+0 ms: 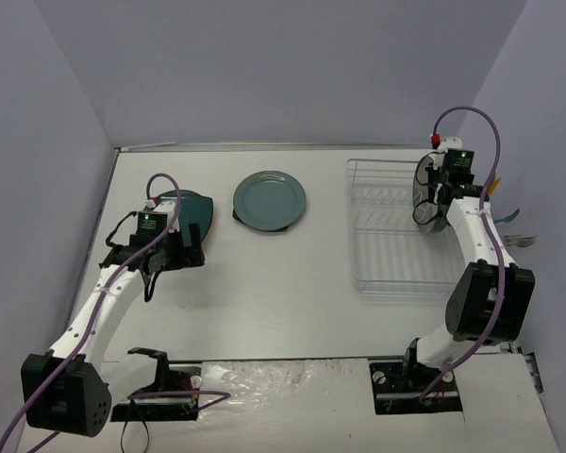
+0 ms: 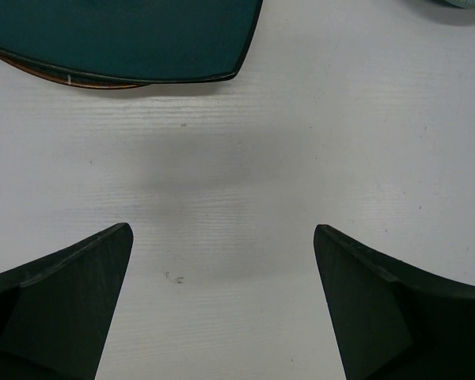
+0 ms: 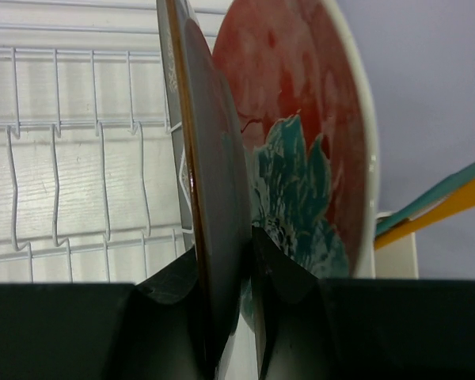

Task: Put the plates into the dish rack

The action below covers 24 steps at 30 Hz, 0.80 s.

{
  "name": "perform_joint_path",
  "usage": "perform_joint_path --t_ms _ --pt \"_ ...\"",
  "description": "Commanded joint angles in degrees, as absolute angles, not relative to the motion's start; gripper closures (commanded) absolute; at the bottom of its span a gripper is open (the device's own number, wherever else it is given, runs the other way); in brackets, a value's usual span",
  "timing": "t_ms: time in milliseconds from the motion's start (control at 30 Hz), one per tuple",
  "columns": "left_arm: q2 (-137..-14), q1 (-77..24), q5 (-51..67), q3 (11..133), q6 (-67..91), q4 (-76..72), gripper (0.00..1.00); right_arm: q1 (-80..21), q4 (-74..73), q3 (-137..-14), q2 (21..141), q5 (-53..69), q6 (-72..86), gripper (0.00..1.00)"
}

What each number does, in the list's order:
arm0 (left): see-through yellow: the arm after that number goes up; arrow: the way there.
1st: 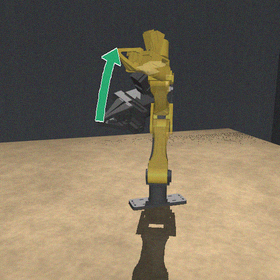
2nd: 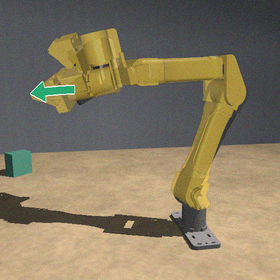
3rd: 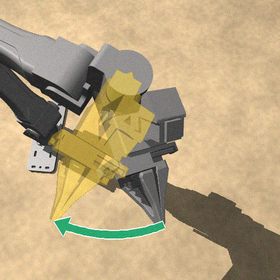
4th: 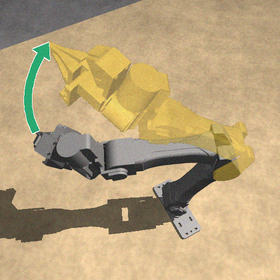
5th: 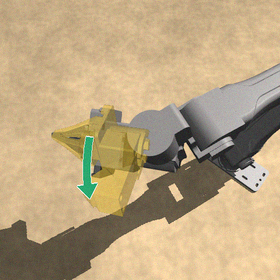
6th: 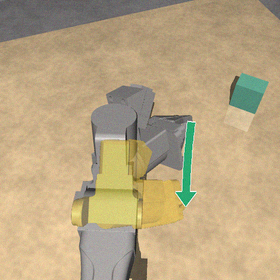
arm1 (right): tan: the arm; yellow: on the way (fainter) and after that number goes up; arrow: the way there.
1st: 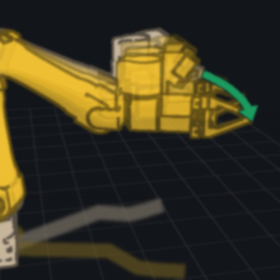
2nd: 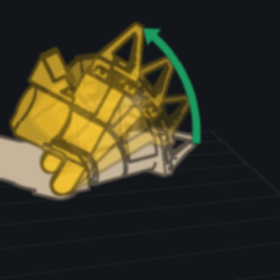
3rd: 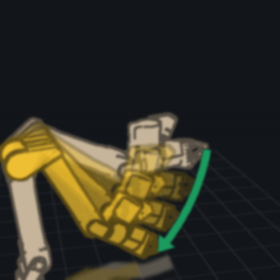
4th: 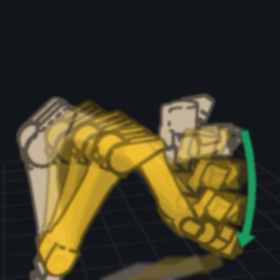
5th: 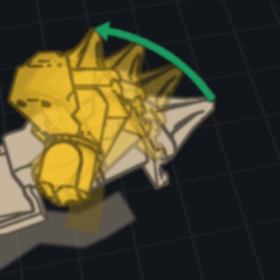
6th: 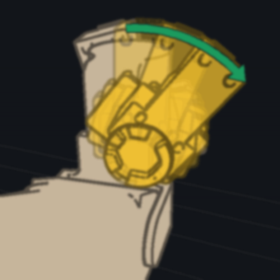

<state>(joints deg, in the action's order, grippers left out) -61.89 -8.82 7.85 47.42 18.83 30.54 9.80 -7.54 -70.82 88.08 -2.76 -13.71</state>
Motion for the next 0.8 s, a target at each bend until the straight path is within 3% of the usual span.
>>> perform_joint_path --t_ms 0,367,567,767 --pt "-61.7 -8.4 6.7 49.9 18.1 28.5 0.03 10.6 4.3 -71.9 87.7 -0.7 -10.8 1.0" --pt "-62.6 -7.5 6.4 50.4 18.3 29.0 0.03 11.3 5.7 -70.3 89.8 2.1 -6.8 0.98" --pt "-62.1 -7.3 6.5 50.3 18.6 28.8 0.03 11.4 5.6 -69.2 87.6 3.0 -5.4 0.79" --pt "-63.0 -7.2 9.2 49.9 19.8 28.3 0.03 11.4 4.9 -69.3 85.4 2.2 -4.7 0.67"
